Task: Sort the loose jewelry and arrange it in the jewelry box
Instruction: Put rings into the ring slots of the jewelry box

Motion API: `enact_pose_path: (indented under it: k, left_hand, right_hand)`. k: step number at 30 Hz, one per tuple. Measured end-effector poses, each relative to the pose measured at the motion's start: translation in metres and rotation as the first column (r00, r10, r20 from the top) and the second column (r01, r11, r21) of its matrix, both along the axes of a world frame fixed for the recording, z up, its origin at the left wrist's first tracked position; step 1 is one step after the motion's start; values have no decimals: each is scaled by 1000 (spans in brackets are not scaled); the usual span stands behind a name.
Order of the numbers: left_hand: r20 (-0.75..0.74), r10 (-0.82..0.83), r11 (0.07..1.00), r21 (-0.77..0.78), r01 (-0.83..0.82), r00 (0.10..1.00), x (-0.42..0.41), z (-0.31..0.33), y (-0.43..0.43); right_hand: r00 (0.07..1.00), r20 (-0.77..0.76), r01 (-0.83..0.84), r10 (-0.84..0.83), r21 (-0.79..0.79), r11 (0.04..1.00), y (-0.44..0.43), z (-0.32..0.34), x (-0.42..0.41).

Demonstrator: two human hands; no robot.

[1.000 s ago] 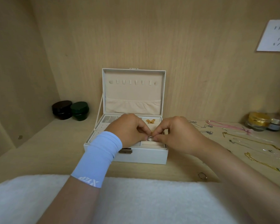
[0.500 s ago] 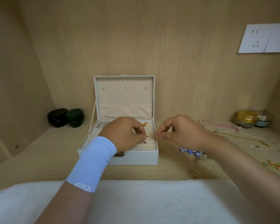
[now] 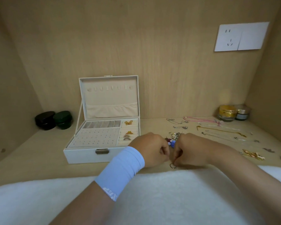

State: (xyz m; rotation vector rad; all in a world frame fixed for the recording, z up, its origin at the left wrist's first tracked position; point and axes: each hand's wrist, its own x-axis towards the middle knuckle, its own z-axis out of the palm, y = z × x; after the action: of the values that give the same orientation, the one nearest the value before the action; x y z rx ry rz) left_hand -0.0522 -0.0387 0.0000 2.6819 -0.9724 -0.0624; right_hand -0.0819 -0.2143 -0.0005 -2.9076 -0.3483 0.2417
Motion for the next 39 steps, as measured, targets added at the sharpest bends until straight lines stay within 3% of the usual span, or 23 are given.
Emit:
enact_pose_path:
  k: [6, 11, 17, 26, 33, 36, 39]
  left_hand:
    - [90, -32, 996, 86, 25, 995, -3, -11, -1]
    - [104, -131, 980, 163, 113, 986, -1, -16, -2]
    - [234, -274, 945, 244, 217, 933, -2, -17, -8]
    - [321, -265, 952, 236, 195, 909, 8, -26, -3]
    - [272, -219, 974, 114, 195, 937, 10, -28, 5]
    - [242, -104, 983, -125, 137, 965, 13, -24, 8]
    - [123, 27, 921, -388, 23, 992, 20, -12, 13]
  right_hand:
    - [998, 69, 4, -1, -43, 999, 9, -7, 0]
    - [998, 40, 44, -45, 21, 999, 4, -9, 3]
    - [1000, -2, 29, -29, 97, 995, -7, -8, 5]
    - [999, -21, 33, -29, 197, 980, -4, -12, 2]
    - [998, -12, -53, 56, 181, 982, -8, -14, 8]
    - [999, 23, -35, 30, 305, 952, -13, -5, 9]
    - [997, 74, -12, -32, 535, 845, -11, 12, 13]
